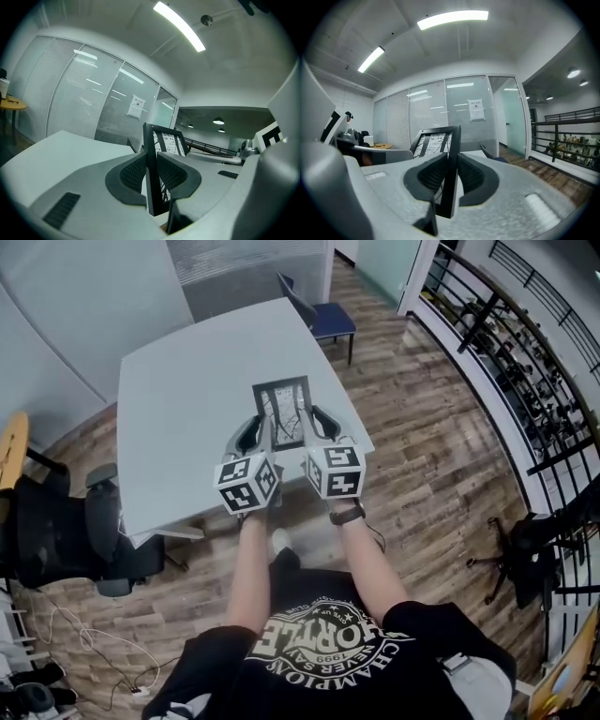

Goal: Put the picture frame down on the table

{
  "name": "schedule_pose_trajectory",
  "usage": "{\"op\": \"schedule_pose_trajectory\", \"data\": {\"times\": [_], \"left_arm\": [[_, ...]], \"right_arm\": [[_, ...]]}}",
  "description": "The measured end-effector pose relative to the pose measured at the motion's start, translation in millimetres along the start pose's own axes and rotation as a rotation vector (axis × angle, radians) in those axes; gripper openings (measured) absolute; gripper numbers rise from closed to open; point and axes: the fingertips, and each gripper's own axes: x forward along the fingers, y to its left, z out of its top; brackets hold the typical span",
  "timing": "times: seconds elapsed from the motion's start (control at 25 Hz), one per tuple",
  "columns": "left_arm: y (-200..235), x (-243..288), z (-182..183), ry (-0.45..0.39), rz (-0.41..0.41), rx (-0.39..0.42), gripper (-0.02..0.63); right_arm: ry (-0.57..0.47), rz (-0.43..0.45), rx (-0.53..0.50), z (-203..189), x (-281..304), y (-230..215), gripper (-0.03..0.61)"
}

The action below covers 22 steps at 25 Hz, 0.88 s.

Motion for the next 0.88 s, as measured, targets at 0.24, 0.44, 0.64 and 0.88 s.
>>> {"op": "schedule_pose_trajectory", "data": {"times": [0.24,0.44,0.64,0.88], "left_arm": [[52.2,59.2,9.5,0.041,0.01,0.0,0.074],[108.2,92.7,12.2,0.071,0.031,0.0,0.072],[144.6,113.0,-2.5,0.115,0.02,0.01,0.072],[168.4,152.3,-35.7,0.208,0.03,0.014,0.071]], "right_arm": [[0.046,-0.005,0.023,-6.6,81.5,-4.2,0.064],[0.078,-0.001,0.009,-17.6,144.4,12.7,0.063],[0.115,-0.021,-0.019,-36.9,178.9,23.3,0.061],[0.213,-0.014,0.0,-75.3,219.6,6.6,0.061]]}}
